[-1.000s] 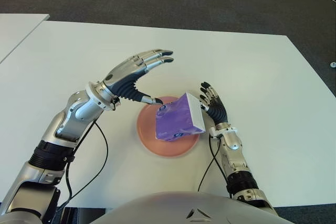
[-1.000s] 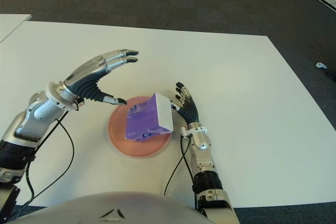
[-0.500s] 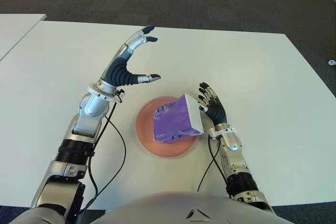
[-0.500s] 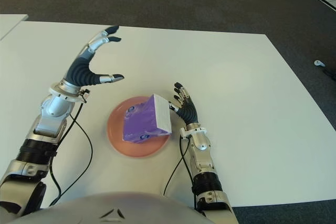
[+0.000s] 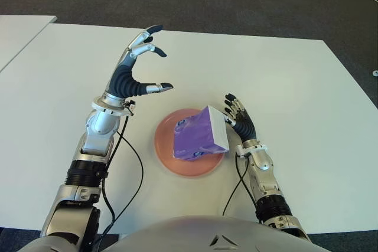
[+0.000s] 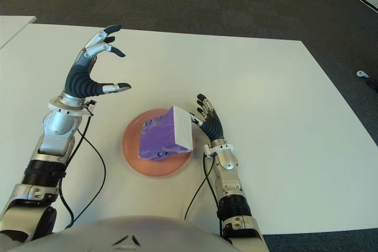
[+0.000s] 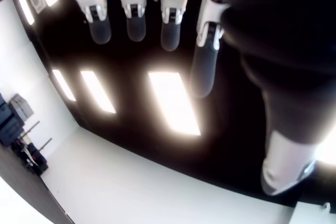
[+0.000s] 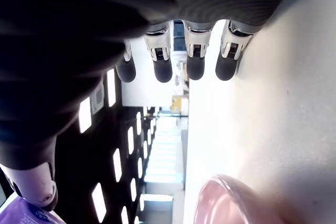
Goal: Put the tissue paper into the plate.
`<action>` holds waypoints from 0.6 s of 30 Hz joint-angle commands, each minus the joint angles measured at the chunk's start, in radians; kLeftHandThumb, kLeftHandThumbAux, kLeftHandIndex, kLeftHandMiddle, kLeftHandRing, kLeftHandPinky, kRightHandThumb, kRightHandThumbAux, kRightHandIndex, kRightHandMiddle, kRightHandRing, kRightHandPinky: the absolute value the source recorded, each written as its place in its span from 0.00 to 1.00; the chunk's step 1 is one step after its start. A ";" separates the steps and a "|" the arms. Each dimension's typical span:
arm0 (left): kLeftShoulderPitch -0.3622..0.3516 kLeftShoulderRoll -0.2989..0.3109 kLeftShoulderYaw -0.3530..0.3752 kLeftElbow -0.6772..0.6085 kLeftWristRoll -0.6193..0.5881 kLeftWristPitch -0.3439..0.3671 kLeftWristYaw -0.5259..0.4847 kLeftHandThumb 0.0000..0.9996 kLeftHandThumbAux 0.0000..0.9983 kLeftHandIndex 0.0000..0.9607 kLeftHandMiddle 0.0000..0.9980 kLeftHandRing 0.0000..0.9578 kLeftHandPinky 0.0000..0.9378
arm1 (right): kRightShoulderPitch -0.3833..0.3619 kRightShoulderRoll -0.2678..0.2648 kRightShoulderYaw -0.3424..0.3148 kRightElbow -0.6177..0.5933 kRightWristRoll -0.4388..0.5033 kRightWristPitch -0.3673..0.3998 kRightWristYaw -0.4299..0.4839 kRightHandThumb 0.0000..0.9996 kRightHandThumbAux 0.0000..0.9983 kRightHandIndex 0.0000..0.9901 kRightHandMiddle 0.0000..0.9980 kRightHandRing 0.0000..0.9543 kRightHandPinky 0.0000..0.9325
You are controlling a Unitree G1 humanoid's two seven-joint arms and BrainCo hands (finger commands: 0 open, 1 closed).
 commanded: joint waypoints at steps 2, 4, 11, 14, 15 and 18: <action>0.068 -0.060 0.013 0.001 0.020 0.051 0.057 0.28 0.67 0.36 0.12 0.03 0.00 | 0.119 0.002 0.008 0.071 -0.007 0.111 0.003 0.11 0.58 0.00 0.00 0.00 0.00; 0.097 -0.087 0.015 -0.020 0.032 0.071 0.085 0.15 0.62 0.35 0.12 0.02 0.00 | 0.120 0.001 0.007 0.066 -0.007 0.114 0.004 0.10 0.58 0.00 0.00 0.00 0.00; 0.202 -0.223 0.006 -0.022 0.055 0.103 0.204 0.01 0.47 0.33 0.11 0.00 0.00 | 0.103 0.007 -0.017 0.101 0.025 0.124 0.013 0.03 0.60 0.00 0.00 0.00 0.00; 0.213 -0.286 0.001 -0.001 0.043 0.093 0.248 0.00 0.44 0.31 0.12 0.01 0.00 | 0.098 0.016 -0.031 0.106 0.059 0.132 0.030 0.01 0.60 0.00 0.00 0.00 0.00; 0.212 -0.302 0.001 0.005 0.036 0.088 0.258 0.00 0.44 0.31 0.12 0.02 0.00 | 0.097 0.019 -0.035 0.109 0.070 0.133 0.037 0.01 0.59 0.00 0.00 0.00 0.00; 0.202 -0.342 -0.003 0.039 0.033 0.062 0.286 0.00 0.46 0.30 0.14 0.03 0.00 | 0.093 0.026 -0.048 0.116 0.099 0.133 0.059 0.00 0.57 0.00 0.00 0.00 0.00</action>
